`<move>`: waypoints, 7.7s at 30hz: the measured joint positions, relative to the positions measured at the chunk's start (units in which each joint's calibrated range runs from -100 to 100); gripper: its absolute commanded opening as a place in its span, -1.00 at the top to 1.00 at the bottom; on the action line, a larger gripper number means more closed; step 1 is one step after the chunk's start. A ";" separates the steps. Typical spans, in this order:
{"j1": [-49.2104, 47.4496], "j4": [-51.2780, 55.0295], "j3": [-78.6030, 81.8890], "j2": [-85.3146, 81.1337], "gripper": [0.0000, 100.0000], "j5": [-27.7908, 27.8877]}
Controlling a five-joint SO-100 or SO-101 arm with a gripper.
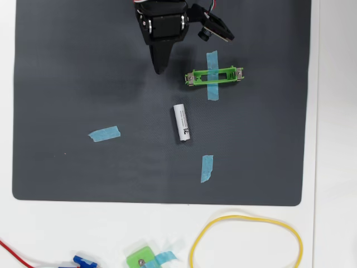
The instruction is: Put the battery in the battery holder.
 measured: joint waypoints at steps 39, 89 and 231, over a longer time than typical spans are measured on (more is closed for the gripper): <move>-3.26 0.00 -6.62 9.34 1.00 4.92; -13.36 18.69 -83.48 103.82 0.79 48.51; -9.10 0.52 -39.75 59.08 1.00 -9.90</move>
